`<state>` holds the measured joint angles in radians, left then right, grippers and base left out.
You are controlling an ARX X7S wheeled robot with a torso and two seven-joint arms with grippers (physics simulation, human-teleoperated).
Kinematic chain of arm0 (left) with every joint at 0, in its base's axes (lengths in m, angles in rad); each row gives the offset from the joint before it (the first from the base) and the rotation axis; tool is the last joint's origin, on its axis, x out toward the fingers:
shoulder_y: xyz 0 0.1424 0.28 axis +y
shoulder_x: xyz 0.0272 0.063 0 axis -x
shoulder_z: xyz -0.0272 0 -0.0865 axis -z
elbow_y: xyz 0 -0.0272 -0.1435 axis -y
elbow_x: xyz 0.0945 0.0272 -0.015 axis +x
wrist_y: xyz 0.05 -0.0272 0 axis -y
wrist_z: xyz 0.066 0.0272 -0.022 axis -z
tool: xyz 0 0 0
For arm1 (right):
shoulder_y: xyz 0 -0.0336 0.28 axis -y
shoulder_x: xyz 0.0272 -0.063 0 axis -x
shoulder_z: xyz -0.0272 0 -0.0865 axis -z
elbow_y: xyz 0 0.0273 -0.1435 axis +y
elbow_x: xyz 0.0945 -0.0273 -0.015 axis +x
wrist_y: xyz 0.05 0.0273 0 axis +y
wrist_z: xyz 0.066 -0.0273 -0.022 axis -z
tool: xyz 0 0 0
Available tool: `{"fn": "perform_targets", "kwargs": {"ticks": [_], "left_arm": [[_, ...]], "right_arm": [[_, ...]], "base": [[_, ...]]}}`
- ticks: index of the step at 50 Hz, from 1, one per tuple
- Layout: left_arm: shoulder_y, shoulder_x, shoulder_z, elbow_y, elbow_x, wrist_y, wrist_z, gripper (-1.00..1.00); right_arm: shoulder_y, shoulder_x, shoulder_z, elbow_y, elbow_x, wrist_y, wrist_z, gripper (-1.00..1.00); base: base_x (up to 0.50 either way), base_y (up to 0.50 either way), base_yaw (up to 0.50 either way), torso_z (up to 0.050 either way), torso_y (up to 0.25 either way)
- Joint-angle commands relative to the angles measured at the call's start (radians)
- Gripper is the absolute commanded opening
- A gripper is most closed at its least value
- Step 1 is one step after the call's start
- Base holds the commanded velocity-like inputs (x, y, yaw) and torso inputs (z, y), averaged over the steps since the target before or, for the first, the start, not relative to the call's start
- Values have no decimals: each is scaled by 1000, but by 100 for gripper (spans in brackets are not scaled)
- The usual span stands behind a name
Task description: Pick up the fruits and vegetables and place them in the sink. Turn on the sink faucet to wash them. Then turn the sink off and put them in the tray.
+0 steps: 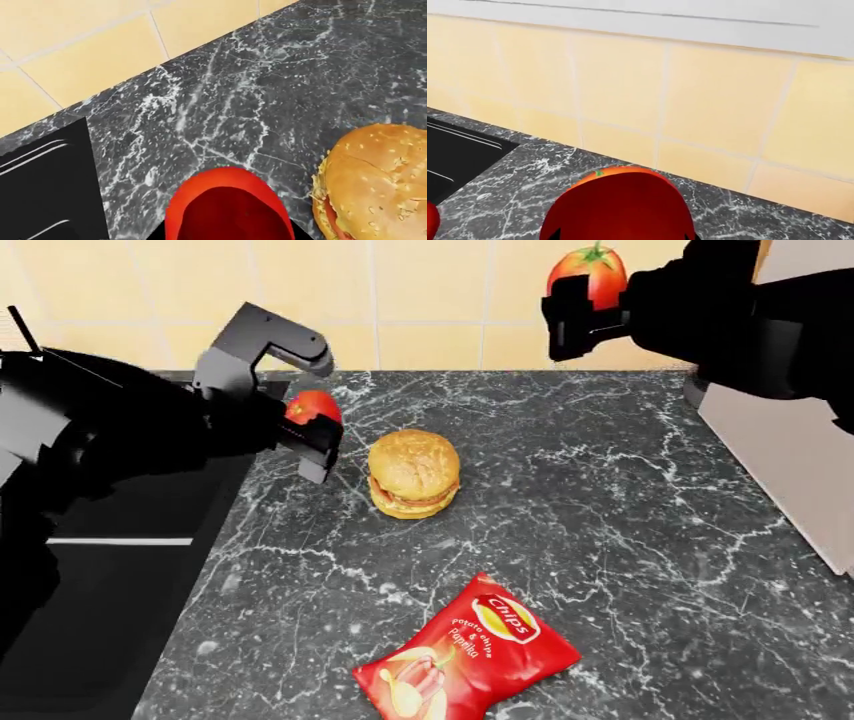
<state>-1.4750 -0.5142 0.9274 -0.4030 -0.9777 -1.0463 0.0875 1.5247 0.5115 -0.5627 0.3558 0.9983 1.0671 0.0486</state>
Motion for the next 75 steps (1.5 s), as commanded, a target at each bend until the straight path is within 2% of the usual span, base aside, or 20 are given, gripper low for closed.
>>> {"fn": "perform_targets", "kwargs": {"ticks": [1, 13, 22, 37, 46, 56, 75], "left_arm": [[-72, -41, -143, 57, -109, -38, -105, -100], [-89, -51, -344, 125, -294, -46, -255, -100], [-100, -59, -424, 183, -397, -66, -334, -100], [-72, -90, -529, 316, -588, -99, -454, -100], [-50, -92, -541, 330, -599, -80, -459, -100], [-51, -85, -535, 304, -595, -74, -457, -100], [-43, -91, -537, 320, -576, -46, -465, -100]], "right_arm": [[-5, 35, 53, -132, 54, 37, 45, -100], [-32, 66, 121, -268, 126, 63, 140, -100], [-54, 99, 183, -400, 204, 97, 232, -100], [-58, 133, 224, -525, 285, 141, 317, -100], [-41, 141, 223, -546, 289, 146, 328, -100], [-48, 151, 220, -552, 281, 136, 324, -100], [-74, 171, 230, -579, 287, 119, 339, -100]], "base": [[0, 0, 0, 0, 0], [-275, 13, 0, 0, 1], [-500, 6, 0, 0, 0], [-292, 454, 0, 0, 0], [-229, 489, 0, 0, 0], [-319, 438, 0, -25, 250], [-23, 500, 0, 0, 0]]}}
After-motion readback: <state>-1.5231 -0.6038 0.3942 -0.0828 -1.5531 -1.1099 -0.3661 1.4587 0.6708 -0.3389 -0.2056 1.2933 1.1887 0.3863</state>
